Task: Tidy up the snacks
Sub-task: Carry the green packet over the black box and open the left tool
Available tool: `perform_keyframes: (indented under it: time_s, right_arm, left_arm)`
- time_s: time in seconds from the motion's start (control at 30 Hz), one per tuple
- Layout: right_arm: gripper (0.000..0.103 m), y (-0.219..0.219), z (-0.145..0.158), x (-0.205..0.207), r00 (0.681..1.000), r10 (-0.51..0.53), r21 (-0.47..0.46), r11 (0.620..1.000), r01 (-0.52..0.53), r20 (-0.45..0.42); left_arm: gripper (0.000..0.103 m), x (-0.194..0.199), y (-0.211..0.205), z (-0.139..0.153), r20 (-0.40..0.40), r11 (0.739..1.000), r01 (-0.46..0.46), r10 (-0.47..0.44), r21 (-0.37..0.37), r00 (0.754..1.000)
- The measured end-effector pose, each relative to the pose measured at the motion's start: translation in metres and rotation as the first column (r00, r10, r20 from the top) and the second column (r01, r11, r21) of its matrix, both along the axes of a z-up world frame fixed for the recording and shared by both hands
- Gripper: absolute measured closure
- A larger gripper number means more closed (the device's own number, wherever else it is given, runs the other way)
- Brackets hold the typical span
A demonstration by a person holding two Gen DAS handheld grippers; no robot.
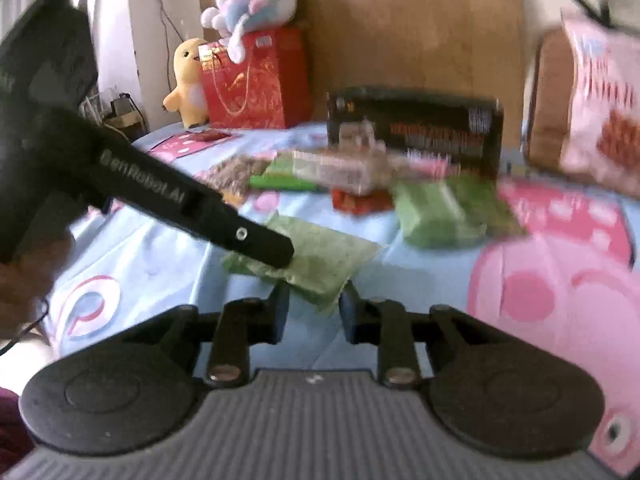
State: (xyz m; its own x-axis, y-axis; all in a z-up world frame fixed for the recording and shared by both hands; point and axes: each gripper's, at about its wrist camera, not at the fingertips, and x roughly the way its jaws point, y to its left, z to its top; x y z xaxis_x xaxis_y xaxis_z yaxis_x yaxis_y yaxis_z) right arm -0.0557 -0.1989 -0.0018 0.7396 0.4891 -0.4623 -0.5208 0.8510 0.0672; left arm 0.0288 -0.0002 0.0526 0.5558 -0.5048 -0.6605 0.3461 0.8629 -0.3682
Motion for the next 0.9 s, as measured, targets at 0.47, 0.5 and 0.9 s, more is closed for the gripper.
perform_keyframes:
  time_s: [0.47, 0.5, 0.9]
  right_arm:
    - [0.072, 0.014, 0.06, 0.193, 0.998, -0.054, 0.083, 0.995, 0.051, 0.026]
    - [0.07, 0.016, 0.057, 0.203, 0.998, -0.058, 0.085, 0.995, 0.057, 0.008]
    - [0.055, -0.03, 0.054, 0.149, 0.991, -0.133, 0.242, 0.961, 0.135, -0.025]
  left_arm:
    - [0.074, 0.188, 0.0, 0.047, 0.106, 0.99, -0.141, 0.144, -0.03, 0.984]
    - [0.072, 0.196, -0.001, 0.043, 0.105, 0.988, -0.152, 0.153, -0.017, 0.983]
    - [0.06, 0.138, 0.037, 0.042, 0.145, 0.978, -0.201, 0.208, -0.062, 0.967]
